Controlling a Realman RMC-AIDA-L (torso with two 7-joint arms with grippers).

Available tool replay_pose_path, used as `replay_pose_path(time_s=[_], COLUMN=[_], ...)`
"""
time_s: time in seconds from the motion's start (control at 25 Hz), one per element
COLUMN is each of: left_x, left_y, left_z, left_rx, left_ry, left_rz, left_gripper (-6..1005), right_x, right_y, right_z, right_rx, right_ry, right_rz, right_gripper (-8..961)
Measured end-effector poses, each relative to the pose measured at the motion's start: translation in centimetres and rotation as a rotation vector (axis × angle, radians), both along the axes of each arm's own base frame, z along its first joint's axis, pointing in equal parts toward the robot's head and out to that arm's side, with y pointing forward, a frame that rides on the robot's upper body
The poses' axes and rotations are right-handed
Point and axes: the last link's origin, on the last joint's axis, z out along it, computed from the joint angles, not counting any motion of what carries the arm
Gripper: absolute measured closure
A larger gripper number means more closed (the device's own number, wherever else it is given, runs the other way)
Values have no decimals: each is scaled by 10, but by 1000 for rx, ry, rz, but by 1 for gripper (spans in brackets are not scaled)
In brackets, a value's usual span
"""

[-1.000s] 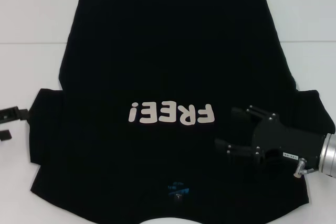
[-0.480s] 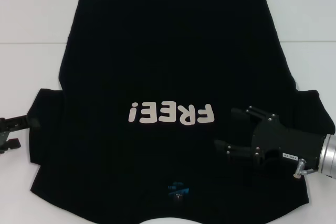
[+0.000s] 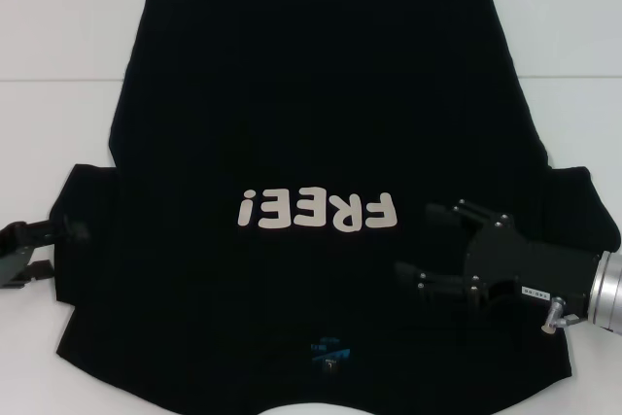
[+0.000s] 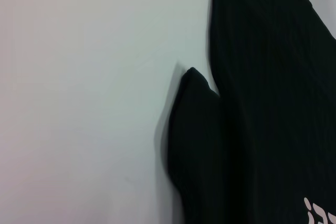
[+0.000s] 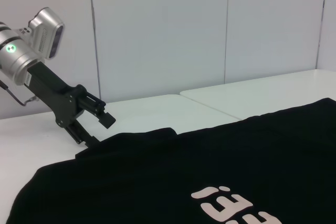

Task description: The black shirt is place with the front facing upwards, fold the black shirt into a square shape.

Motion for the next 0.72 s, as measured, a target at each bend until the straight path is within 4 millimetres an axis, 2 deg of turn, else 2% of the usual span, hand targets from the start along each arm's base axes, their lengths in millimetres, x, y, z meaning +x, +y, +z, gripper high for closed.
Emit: replay_pose_path(time_s=[0.72], left_x=[9], left_y=[10], left_z=[-9], left_rx=[-10], left_ry=[-17], left_rz=[-13], left_gripper=[143], right_x=[-1], right_y=[1], right_z=[0], right_rx=[0], right_ry=[0], right_rz=[3], right_gripper=[6])
